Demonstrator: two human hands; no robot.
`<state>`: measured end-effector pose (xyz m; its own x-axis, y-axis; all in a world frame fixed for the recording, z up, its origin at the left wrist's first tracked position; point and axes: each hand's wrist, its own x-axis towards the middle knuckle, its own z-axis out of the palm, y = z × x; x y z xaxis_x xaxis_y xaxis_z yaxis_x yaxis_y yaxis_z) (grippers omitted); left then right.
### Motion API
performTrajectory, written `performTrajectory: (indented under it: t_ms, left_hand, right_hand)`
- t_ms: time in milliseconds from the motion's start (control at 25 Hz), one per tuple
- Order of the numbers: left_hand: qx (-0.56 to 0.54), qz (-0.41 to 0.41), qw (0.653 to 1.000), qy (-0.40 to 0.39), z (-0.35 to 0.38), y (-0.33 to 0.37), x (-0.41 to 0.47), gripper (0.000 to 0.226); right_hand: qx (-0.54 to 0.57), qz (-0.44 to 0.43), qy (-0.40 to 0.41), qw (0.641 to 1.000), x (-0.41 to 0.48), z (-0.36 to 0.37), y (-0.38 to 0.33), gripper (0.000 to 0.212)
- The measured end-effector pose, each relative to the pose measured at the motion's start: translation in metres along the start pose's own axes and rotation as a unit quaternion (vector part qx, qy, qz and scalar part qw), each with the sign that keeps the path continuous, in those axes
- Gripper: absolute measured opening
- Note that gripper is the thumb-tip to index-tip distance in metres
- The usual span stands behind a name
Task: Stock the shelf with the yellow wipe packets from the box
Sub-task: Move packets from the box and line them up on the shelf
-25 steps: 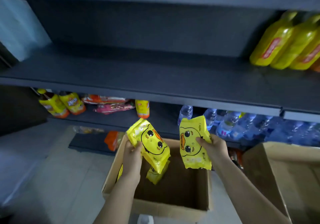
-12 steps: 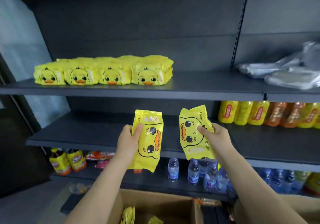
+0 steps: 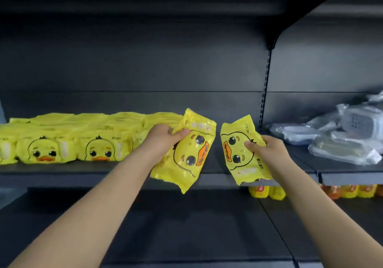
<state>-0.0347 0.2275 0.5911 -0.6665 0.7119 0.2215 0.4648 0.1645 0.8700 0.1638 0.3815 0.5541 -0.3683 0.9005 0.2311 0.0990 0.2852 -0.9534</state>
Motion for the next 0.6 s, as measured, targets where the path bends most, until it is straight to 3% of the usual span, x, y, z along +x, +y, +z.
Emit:
performTrajectory:
  t_ms: [200,360,480,600]
  left_hand:
    - [0.075,0.027,0.997,-0.015,0.007,0.06,0.112,0.038]
    - [0.133,0.11,0.985,-0.014,0.031,0.083,0.193,0.03]
    - [0.151,0.179,0.972,-0.029,0.054,0.087,0.238,0.014]
    - [0.244,0.232,0.938,-0.084,0.076,0.087,0.273,0.009]
  right_hand:
    - [0.004,0.009,0.025,1.0,0.053,-0.002,-0.005,0.004]
    - [-0.006,0.009,0.006,1.0,0.099,-0.007,-0.002,0.007]
    - [-0.039,-0.005,-0.043,0.998,0.14,-0.013,-0.004,0.007]
    - [-0.07,-0.003,-0.122,0.99,0.183,-0.014,-0.009,0.012]
